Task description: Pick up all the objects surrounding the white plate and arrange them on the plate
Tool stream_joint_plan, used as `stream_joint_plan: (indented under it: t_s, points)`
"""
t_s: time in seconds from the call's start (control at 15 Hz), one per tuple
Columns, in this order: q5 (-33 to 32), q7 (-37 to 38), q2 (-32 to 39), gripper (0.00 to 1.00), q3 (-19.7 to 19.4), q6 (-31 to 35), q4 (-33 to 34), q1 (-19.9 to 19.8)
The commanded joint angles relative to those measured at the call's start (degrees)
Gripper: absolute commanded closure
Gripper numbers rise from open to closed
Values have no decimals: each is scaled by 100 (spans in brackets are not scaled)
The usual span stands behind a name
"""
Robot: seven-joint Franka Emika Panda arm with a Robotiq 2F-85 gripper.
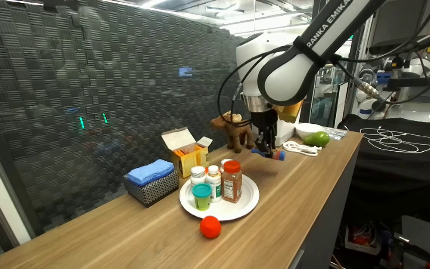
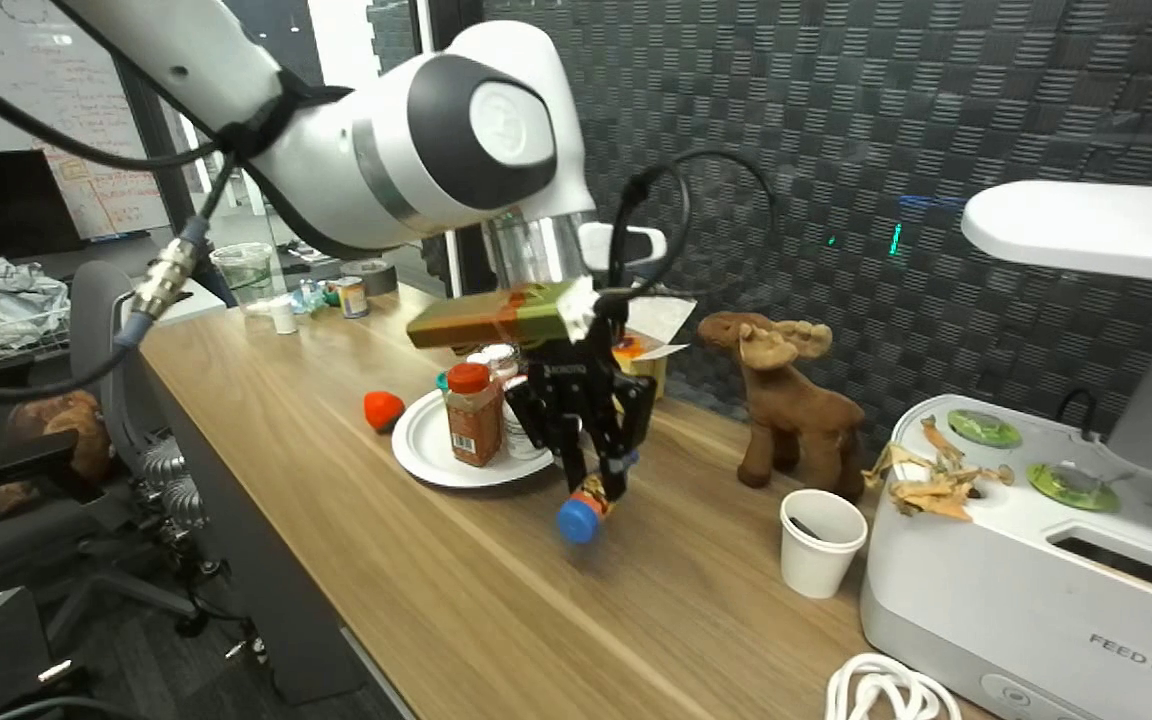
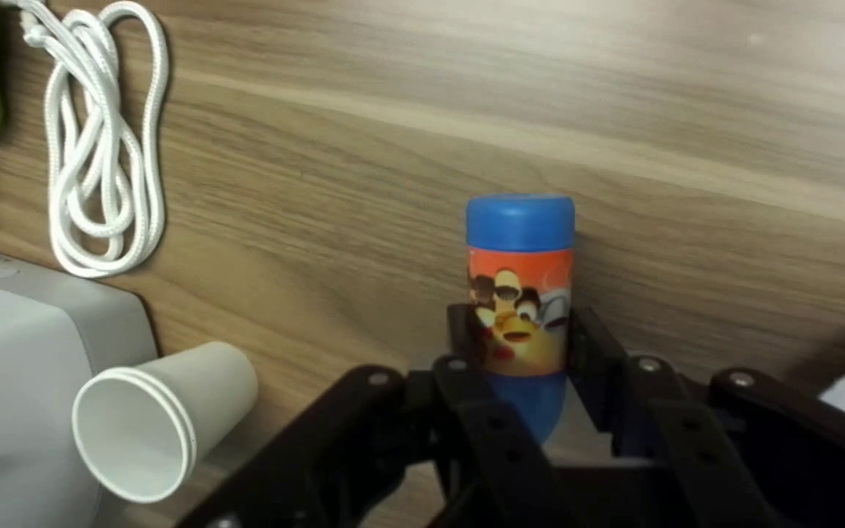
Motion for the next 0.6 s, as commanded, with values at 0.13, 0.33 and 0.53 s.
stream_joint_plan:
  t_s: [0.13, 0.33, 0.53]
  points:
    - [-702, 628, -1506, 90, 393, -121, -766, 406]
    - [-457, -77, -1947, 90, 778, 217, -984, 370]
    - [11, -932, -1930, 90, 1037, 473, -994, 401]
